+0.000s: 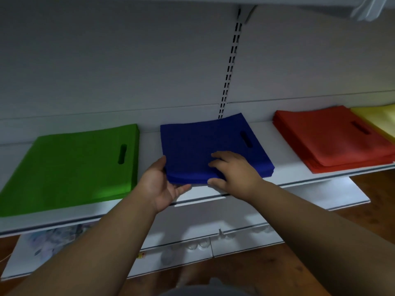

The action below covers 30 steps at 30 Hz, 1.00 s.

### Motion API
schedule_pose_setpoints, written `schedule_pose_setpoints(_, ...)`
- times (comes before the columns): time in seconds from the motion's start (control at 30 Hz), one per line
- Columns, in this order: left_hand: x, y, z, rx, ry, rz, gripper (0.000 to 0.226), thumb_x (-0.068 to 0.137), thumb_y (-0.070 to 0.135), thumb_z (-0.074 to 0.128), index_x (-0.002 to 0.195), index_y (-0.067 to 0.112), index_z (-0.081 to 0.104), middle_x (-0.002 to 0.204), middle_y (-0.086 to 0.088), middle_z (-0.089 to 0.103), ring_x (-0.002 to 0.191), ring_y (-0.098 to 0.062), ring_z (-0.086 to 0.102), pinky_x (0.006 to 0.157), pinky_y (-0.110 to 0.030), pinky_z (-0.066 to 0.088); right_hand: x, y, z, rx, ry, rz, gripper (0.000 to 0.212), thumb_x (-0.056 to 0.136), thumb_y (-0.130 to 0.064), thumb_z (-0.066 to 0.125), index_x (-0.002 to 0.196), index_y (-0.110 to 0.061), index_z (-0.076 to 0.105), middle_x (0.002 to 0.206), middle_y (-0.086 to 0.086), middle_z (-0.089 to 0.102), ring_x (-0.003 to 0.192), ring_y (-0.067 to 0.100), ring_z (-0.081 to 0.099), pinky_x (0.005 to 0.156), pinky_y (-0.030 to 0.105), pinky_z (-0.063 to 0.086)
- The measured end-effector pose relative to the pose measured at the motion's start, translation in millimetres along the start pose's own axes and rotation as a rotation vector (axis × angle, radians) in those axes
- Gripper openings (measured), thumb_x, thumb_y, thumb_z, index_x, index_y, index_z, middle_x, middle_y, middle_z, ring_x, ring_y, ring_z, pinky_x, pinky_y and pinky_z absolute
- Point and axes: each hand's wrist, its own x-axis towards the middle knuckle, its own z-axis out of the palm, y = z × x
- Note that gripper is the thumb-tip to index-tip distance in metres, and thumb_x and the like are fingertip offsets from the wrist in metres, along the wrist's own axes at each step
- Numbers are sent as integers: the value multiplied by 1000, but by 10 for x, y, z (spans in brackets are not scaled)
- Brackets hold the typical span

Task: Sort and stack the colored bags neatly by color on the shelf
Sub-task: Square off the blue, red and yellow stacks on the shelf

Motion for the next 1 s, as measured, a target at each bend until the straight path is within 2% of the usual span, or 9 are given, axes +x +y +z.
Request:
schedule_pose_setpoints(0.1,26,19,-18,29,11,-11,49,104,46,32,135,15,55,124,-13,67,112,-35,65,101,-55,46,41,-87,45,2,59,5,48,81,-43,73,118,-12,68,136,10,56,125,30,51,105,44,39)
schedule_pose_setpoints(0.4,5,48,-54,106,53,-23,53,103,51,30,133,16,56,123,-12,67,112,-37,65,103,-56,44,81,-218,182,14,89,-20,51,78,-47,75,115,-13,68,130,9,59,118,29,55,99,42,41)
schedule_pose_setpoints(0.6,-18,89,20,279,111,-63,49,102,52,35,123,14,58,110,-14,72,96,-37,71,82,-47,54,90,-298,278,14,239,-4,46,67,-46,79,98,-14,70,109,5,65,98,28,61,83,41,48)
schedule_pose_setpoints(0.73,-43,134,90,330,145,-74,34,102,38,46,118,11,59,104,-15,74,91,-37,72,73,-44,57,-124,-526,412,122,419,183,28,76,-45,74,82,-21,61,84,-4,57,78,15,51,71,30,39)
schedule_pose_setpoints(0.8,-41,149,107,304,171,-67,27,102,29,47,114,8,59,100,-15,74,88,-36,72,67,-41,57,-166,-773,354,464,356,462,30,87,-46,66,76,-20,56,76,-6,57,70,10,53,67,28,45)
schedule_pose_setpoints(0.83,-38,150,114,292,182,-58,25,102,26,46,113,7,59,100,-15,74,90,-35,72,62,-38,57,-141,-900,301,764,289,670,32,90,-48,62,79,-18,57,74,-3,61,67,11,58,65,32,51)
schedule_pose_setpoints(0.9,-37,137,121,274,203,-38,22,102,21,46,110,6,60,103,-15,73,98,-35,70,55,-32,57,-52,-1046,223,1430,163,1078,38,95,-48,55,98,-10,58,82,8,69,67,20,69,62,34,56)
schedule_pose_setpoints(0.93,-37,129,124,264,212,-27,21,102,19,46,109,6,60,105,-16,72,101,-36,69,53,-30,57,-13,-1076,183,1698,114,1179,43,97,-46,53,109,-5,55,90,14,71,70,24,72,63,35,57)
schedule_pose_setpoints(1.0,-37,119,135,234,210,-7,20,102,15,45,110,4,59,108,-19,71,101,-36,68,53,-29,56,61,-1043,138,2055,128,1204,53,98,-46,53,123,0,49,99,24,69,80,32,73,76,41,57)
